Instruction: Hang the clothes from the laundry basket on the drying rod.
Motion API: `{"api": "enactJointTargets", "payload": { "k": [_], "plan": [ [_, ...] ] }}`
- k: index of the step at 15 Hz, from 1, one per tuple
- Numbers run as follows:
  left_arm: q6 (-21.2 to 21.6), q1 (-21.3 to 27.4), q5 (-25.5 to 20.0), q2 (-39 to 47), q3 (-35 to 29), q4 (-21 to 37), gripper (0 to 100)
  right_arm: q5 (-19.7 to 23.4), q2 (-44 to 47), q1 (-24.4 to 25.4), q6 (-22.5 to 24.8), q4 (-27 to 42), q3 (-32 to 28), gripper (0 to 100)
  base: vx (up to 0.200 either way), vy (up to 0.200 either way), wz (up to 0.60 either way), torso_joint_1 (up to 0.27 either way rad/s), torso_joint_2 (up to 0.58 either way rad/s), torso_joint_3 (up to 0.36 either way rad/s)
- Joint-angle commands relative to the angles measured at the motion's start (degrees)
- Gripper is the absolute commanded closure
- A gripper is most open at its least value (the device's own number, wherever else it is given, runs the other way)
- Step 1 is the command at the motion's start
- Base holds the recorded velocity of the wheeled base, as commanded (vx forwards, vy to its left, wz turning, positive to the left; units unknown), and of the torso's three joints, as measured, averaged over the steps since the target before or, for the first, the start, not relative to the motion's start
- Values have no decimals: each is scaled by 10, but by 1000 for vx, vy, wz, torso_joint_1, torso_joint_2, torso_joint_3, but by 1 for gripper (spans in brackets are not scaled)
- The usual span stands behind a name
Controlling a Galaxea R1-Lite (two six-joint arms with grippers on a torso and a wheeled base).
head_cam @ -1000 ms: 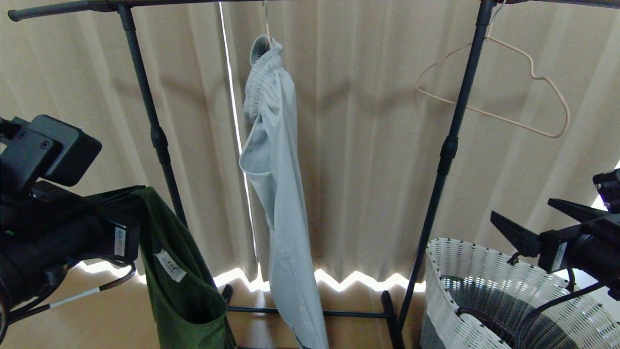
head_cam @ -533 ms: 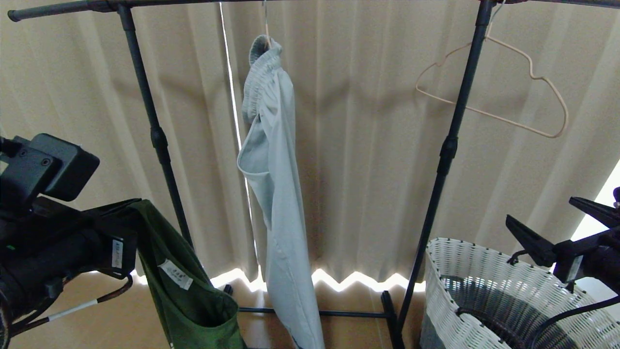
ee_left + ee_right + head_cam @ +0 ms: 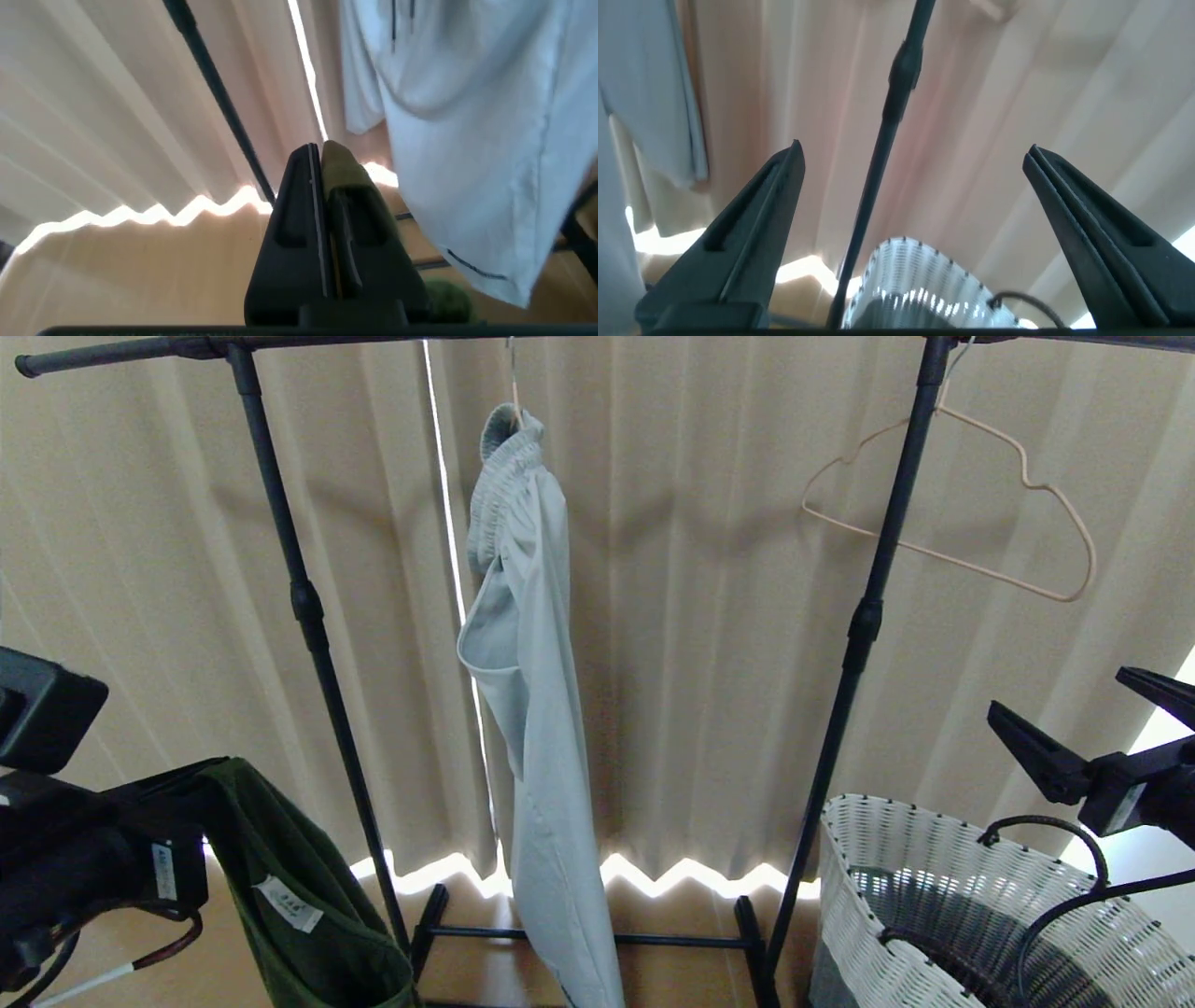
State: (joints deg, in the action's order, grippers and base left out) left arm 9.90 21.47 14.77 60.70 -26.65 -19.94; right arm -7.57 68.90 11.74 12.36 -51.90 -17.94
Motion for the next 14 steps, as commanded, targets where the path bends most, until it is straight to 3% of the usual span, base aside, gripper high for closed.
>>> {"api": "enactJointTargets", "payload": {
  "k": [1, 2, 3, 8, 14],
  "plan": [
    [3, 2, -36, -53, 35, 0, 100, -2, 12, 3, 2, 1, 0, 0, 0, 0, 0, 0, 0, 0],
    [19, -2, -74, -58, 34, -1, 100, -3, 11, 3, 6, 0, 2, 0, 0, 0, 0, 0, 0, 0],
    [27, -1, -83, -54, 22, -2, 100, -3, 12, 3, 6, 0, 1, 0, 0, 0, 0, 0, 0, 0],
    [13, -22, -81, -22, 20, -47, 100, -1, 12, 0, 5, 0, 7, 0, 0, 0, 0, 0, 0, 0],
    [15, -37, -82, -23, 22, -48, 100, 3, 12, 0, 2, -1, 8, 0, 0, 0, 0, 13, -32, -14]
  ]
}}
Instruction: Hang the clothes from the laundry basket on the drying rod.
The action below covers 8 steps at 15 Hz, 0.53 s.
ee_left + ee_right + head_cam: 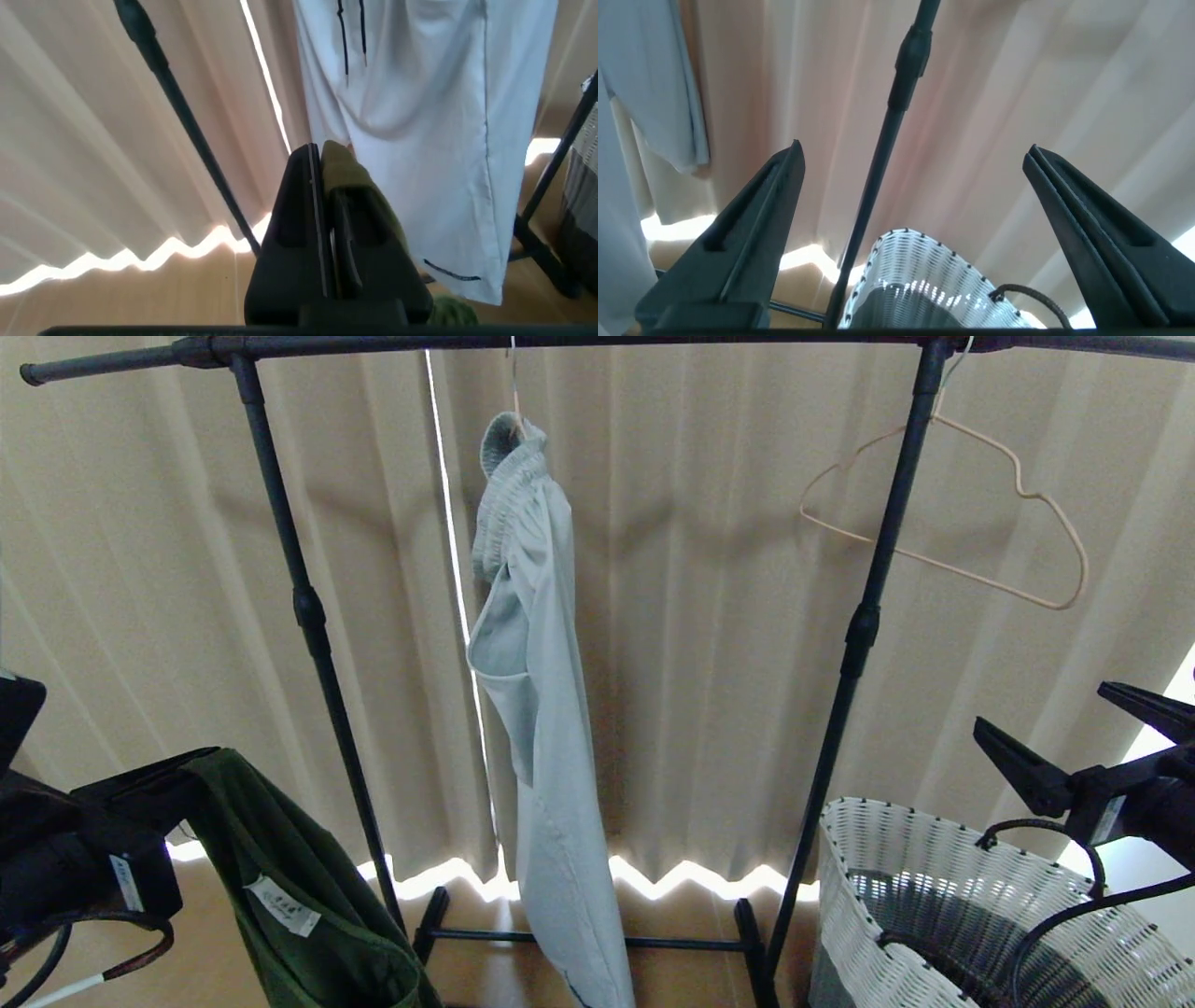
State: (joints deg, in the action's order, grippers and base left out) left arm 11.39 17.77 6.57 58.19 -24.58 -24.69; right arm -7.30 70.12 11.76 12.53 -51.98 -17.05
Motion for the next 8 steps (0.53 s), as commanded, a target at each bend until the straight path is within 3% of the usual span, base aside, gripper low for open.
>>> {"api": "enactJointTargets", "payload": {
  "k": [1, 4, 8],
  "plan": [
    [1, 0, 0, 2, 4, 0, 100, 0, -2, 0, 0, -1, 0, 0, 0, 0, 0, 119, -281, -198],
    [3, 0, 0, 1, 11, 0, 100, 0, -5, 0, 0, -1, 4, 0, 0, 0, 0, 172, -181, -250],
    [4, 0, 0, 1, 19, 0, 100, 0, -5, 0, 1, -1, 9, 0, 0, 0, 0, 130, -612, -248]
  ]
}}
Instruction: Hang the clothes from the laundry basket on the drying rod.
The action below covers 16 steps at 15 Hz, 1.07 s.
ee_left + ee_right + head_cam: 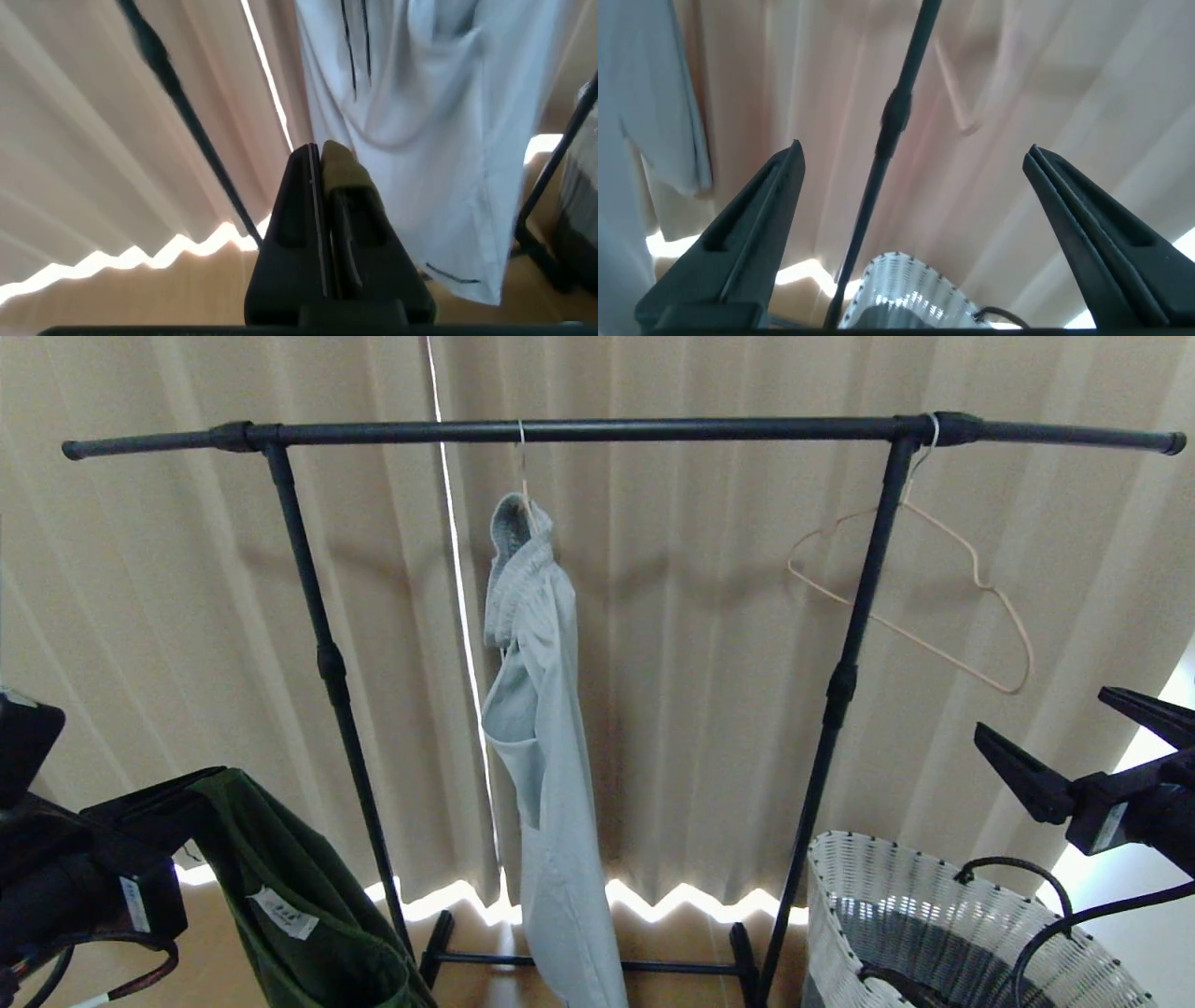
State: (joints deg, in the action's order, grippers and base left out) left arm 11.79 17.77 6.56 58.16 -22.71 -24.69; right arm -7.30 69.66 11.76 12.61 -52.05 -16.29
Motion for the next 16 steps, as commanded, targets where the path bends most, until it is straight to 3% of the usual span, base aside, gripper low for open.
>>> {"api": "enactJointTargets", "payload": {
  "k": [1, 8, 12, 14, 16],
  "plan": [
    [0, 0, 0, 1, 1, 0, 100, 0, 0, 0, 1, 0, 1, 0, 0, 0, 0, 76, -496, -246],
    [18, 2, -1, -1, 12, -1, 100, -1, 0, 0, 1, -1, 6, 0, 0, 0, 0, 278, -479, -257],
    [39, 1, -1, -10, 19, -2, 100, -1, -14, -2, 1, 0, 27, 0, 0, 0, 0, 117, -234, -112],
    [39, 1, -1, -11, 18, -2, 100, -4, -18, -6, 7, 8, -20, 0, 0, 0, 0, 0, 0, 0],
    [39, 0, -1, -11, 16, -2, 100, -6, -19, -26, 15, 66, -79, 0, 0, 0, 0, 0, 0, 0]
  ]
}}
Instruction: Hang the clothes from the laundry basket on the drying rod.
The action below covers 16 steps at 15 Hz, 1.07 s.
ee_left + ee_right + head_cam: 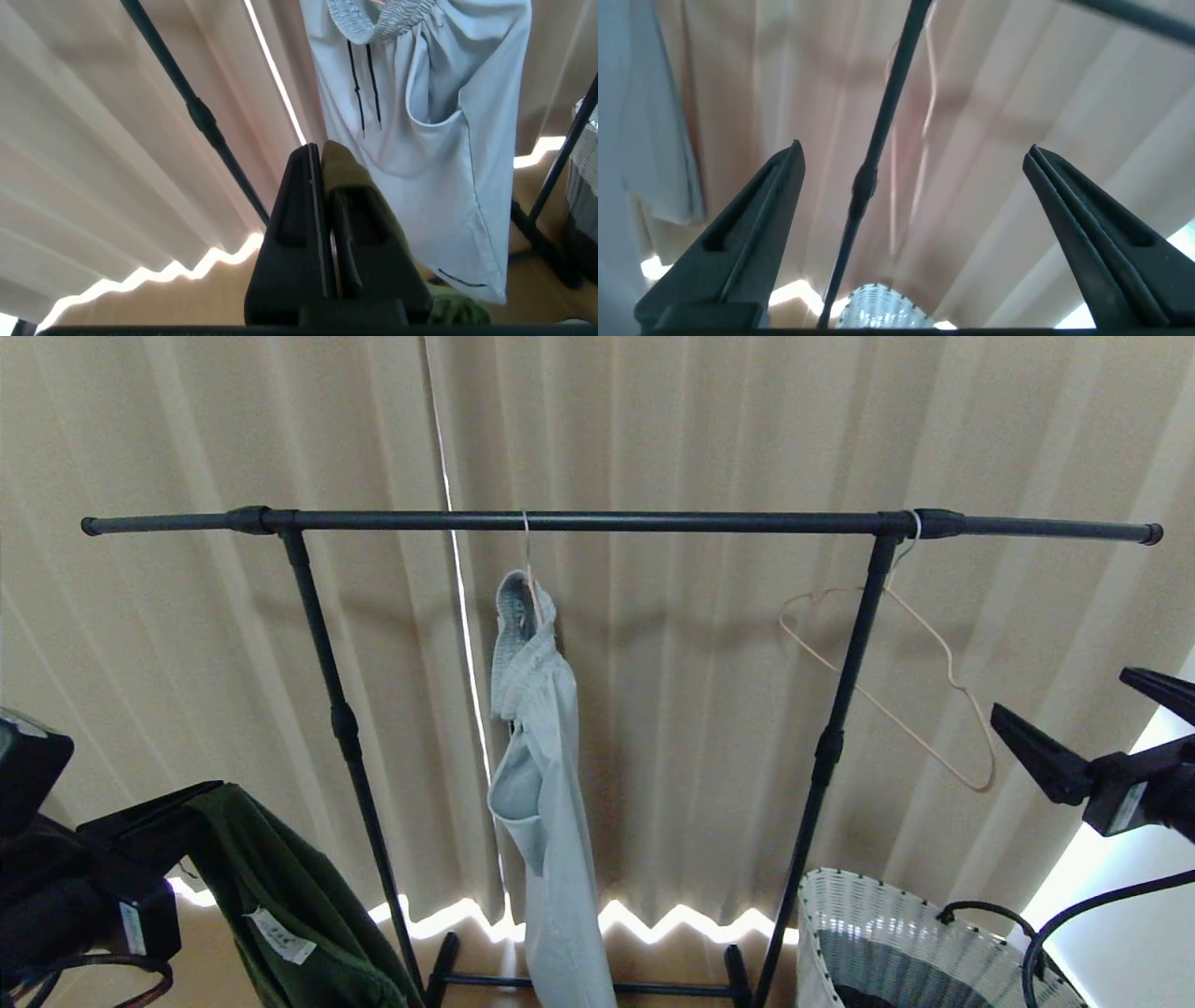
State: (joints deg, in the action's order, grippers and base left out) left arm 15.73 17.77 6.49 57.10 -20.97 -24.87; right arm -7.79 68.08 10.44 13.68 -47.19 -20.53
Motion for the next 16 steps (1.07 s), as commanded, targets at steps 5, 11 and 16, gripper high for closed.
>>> {"api": "enactJointTargets", "payload": {
  "k": [5, 11, 16],
  "plan": [
    [-3, 1, 0, 6, 0, -28, 100, 5, -8, -58, -69, 422, -227, 0, 0, 0, 0, 0, 0, 0],
    [-3, 2, -1, 6, -5, -28, 100, 5, 12, -55, -73, 436, -238, 0, 100, 0, 0, 0, 2, 0],
    [-3, 2, -1, 4, -7, -28, 100, 5, 29, -54, -73, 435, -250, 0, 200, 0, 0, 2, -1, 1]
  ]
}}
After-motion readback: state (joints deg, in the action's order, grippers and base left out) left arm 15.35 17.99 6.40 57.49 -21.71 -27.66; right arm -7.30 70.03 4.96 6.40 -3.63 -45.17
